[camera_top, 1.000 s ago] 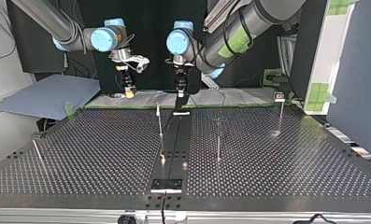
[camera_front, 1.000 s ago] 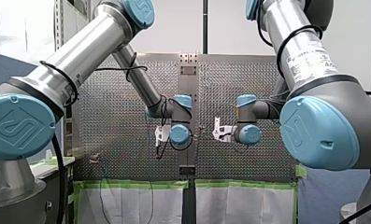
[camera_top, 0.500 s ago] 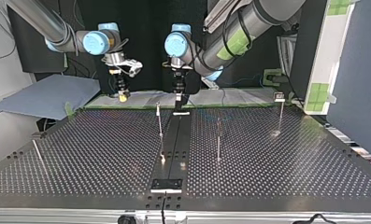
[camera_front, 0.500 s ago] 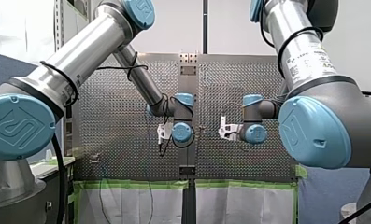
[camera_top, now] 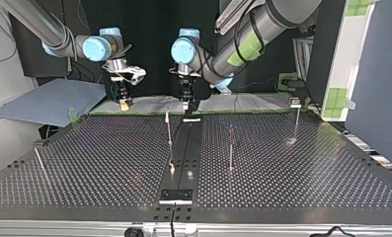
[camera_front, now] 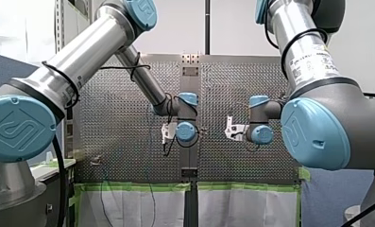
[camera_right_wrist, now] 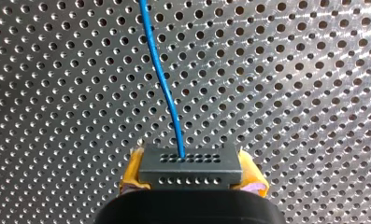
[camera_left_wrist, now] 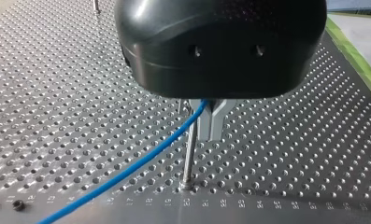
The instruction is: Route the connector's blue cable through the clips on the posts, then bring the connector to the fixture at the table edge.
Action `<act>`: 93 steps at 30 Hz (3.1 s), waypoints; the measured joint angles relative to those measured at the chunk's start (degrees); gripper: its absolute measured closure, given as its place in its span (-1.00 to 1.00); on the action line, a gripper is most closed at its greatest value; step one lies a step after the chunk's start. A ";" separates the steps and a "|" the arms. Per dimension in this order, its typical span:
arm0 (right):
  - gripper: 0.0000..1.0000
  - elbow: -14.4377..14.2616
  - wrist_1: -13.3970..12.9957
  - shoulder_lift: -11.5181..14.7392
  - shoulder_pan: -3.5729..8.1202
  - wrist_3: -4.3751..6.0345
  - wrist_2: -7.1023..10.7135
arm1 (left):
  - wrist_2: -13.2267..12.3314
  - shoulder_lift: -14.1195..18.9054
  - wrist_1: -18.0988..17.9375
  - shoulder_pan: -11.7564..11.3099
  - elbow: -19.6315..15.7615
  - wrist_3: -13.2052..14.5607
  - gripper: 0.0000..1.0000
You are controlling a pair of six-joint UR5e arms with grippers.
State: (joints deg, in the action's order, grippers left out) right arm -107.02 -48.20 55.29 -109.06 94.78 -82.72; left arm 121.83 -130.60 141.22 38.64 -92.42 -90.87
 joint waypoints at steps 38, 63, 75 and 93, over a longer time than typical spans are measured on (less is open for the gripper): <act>0.97 2.68 1.77 -0.55 1.71 0.26 0.70 | -0.90 -5.18 3.79 -1.53 7.72 -3.60 0.96; 0.97 5.29 2.84 -0.90 2.37 0.51 0.63 | -1.83 -5.47 6.63 -3.72 11.61 -3.33 0.96; 0.97 6.14 3.18 -1.22 2.20 0.45 0.71 | -4.86 -5.43 7.52 -4.23 11.67 -3.16 0.96; 0.97 6.16 3.07 -2.33 2.07 0.35 1.54 | -3.45 -5.23 13.73 -3.50 12.21 -0.11 -1.00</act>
State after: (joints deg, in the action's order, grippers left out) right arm -100.87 -45.12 52.96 -106.99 95.13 -81.18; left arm 118.38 -135.82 154.96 35.14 -80.21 -90.98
